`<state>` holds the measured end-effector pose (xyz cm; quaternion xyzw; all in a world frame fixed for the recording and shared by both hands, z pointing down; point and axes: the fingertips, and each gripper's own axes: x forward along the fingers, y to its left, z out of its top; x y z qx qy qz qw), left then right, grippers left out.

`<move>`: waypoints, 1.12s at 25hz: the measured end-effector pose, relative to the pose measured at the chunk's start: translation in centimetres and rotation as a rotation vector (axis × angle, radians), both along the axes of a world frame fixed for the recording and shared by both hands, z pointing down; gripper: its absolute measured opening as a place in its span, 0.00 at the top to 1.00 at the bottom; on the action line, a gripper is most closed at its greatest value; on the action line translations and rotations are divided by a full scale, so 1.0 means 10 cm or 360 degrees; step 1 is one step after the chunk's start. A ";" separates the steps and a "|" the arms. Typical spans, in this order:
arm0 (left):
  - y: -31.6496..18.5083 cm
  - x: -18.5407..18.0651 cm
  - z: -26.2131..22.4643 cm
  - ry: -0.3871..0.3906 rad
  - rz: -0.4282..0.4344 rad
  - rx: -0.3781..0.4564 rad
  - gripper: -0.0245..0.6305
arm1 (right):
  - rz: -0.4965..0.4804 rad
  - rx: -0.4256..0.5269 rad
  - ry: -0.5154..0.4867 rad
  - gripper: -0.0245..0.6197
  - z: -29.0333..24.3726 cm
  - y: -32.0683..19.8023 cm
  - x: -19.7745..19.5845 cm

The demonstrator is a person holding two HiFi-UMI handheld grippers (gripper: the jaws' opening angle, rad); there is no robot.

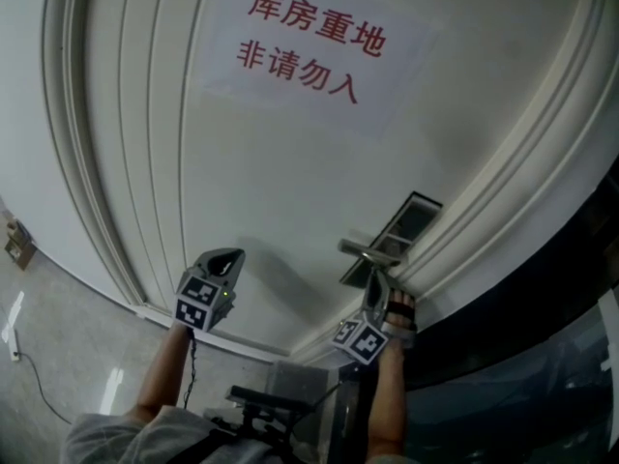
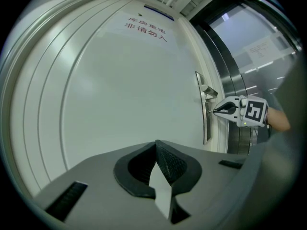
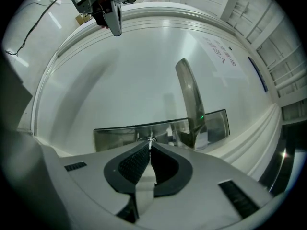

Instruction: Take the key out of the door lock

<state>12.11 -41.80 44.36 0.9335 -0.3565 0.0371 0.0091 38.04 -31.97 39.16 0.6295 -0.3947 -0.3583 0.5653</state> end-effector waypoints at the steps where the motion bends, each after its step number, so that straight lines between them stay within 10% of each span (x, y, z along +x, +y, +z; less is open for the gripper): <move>1: 0.00 0.00 0.00 0.0000 0.0002 0.0000 0.96 | -0.0001 -0.0002 0.0000 0.93 0.00 0.00 0.00; 28: 0.06 -0.10 0.08 0.0013 0.0000 -0.0029 0.96 | 0.0032 -0.0064 0.0087 0.93 0.03 0.08 -0.04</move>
